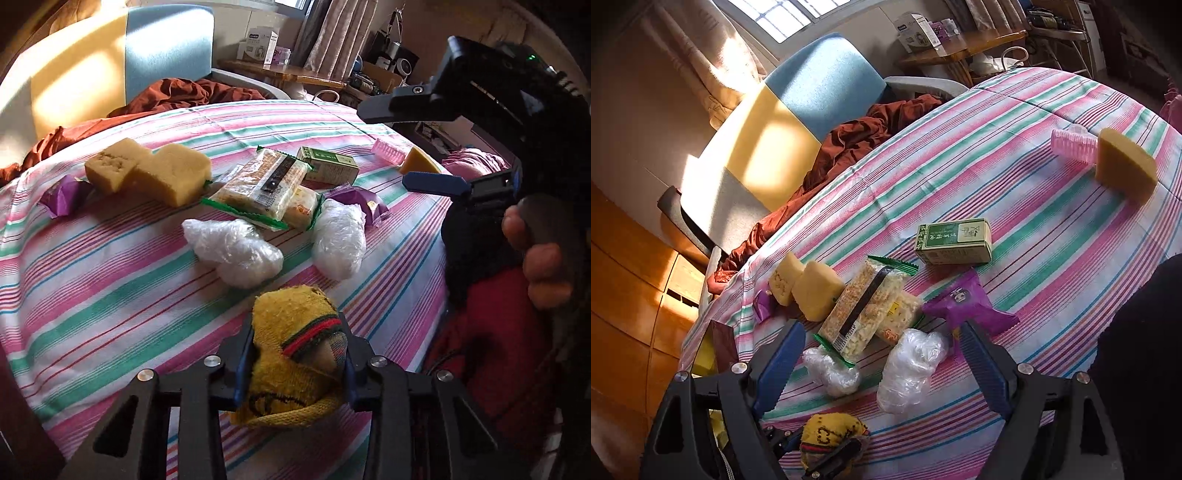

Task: Organize objects
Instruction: 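Grasp the yellow plush toy with the left tool, then grasp the cracker packet with the right tool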

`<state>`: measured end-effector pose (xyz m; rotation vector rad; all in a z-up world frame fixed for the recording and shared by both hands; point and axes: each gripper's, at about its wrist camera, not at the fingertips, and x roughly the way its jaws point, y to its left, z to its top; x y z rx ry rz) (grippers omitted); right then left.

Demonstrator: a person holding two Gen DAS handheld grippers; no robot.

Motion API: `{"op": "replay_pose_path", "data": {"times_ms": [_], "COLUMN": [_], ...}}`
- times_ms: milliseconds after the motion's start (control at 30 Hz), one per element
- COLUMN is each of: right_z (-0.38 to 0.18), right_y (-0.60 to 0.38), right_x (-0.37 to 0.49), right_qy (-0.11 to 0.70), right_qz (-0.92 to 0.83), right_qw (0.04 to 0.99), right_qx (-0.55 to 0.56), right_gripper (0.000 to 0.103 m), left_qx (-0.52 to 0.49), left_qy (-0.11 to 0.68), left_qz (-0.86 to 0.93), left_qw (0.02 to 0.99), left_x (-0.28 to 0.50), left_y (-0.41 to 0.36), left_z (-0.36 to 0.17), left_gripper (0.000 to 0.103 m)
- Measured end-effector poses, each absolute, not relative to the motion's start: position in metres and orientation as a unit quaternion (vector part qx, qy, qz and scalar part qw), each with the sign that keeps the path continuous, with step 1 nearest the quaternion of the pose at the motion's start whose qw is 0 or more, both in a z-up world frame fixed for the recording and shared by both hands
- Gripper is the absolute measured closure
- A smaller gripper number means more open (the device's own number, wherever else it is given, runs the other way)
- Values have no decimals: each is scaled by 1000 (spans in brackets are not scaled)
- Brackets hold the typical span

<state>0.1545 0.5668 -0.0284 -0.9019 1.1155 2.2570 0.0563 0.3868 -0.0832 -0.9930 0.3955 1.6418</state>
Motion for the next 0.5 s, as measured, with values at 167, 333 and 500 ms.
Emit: {"op": "replay_pose_path", "data": {"times_ms": [167, 333, 500], "right_z": [-29, -31, -32], "right_y": [565, 565, 564], "right_x": [150, 151, 144], "right_qy": [395, 394, 380], "right_qz": [816, 808, 799], "right_qw": [243, 262, 281], "right_qx": [-344, -351, -372], "right_gripper": [16, 16, 16], "left_qx": [-382, -385, -371], "left_qy": [180, 160, 171], "left_qz": [741, 754, 756], "left_qw": [522, 508, 512], "left_x": [50, 40, 45], "left_y": [336, 316, 321], "left_z": [-84, -92, -98], "left_gripper": [64, 64, 64]}}
